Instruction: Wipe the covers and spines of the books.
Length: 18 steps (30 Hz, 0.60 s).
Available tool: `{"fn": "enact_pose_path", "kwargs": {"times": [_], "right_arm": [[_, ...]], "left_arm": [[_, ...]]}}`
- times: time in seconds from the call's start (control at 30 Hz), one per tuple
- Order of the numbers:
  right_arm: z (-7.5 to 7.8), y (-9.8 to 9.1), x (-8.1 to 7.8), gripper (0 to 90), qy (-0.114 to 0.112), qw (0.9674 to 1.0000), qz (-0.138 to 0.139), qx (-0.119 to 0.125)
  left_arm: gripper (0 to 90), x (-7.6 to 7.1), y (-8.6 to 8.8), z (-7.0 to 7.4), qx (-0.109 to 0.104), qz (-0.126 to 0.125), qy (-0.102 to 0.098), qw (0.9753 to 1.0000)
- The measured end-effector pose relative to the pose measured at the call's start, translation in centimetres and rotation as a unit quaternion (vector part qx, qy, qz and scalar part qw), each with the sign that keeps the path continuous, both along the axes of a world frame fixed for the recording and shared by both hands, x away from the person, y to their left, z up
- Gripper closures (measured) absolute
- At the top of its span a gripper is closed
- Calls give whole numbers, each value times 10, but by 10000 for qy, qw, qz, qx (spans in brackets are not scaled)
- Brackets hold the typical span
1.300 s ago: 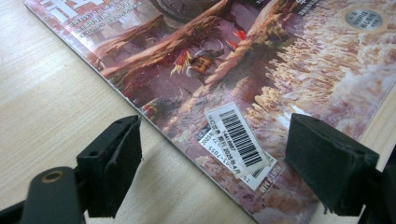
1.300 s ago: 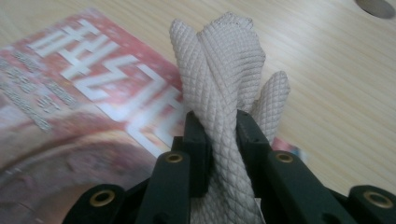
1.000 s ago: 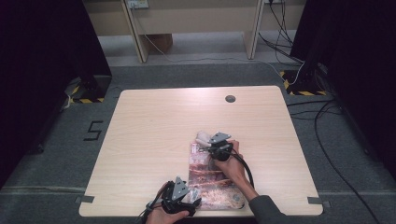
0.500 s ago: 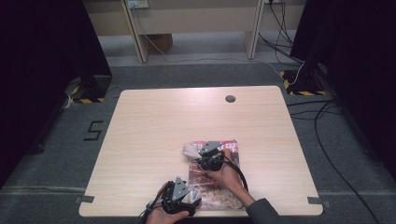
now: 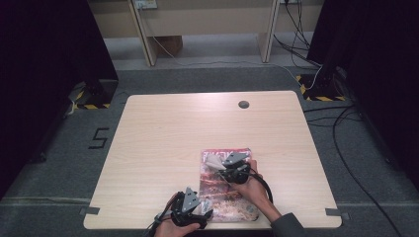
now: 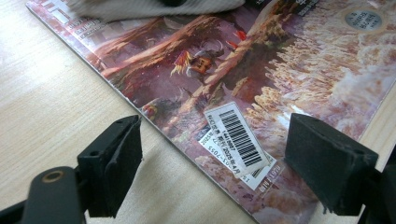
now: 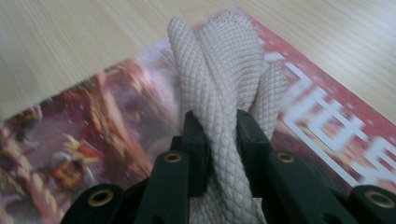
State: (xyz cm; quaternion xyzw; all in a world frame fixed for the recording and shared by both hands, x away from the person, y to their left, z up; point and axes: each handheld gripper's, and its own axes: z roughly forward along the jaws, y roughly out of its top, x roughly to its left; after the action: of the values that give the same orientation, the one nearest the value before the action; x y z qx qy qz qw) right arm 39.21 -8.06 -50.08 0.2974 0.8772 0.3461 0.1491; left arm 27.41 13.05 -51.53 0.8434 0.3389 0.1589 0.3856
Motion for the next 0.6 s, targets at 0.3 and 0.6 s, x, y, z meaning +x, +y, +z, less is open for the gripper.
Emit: {"fn": "enact_pose_path", "kwargs": {"times": [0.3, 0.6], "right_arm": [[2, -41, -4, 767, -39, 9990, -434, -94], [2, -65, -2, 767, -63, 9973, -729, -91]], "left_arm": [[181, 1, 0, 0, 1, -15, 24, 10000], [141, 1, -4, 3, 260, -57, -125, 9996]]}}
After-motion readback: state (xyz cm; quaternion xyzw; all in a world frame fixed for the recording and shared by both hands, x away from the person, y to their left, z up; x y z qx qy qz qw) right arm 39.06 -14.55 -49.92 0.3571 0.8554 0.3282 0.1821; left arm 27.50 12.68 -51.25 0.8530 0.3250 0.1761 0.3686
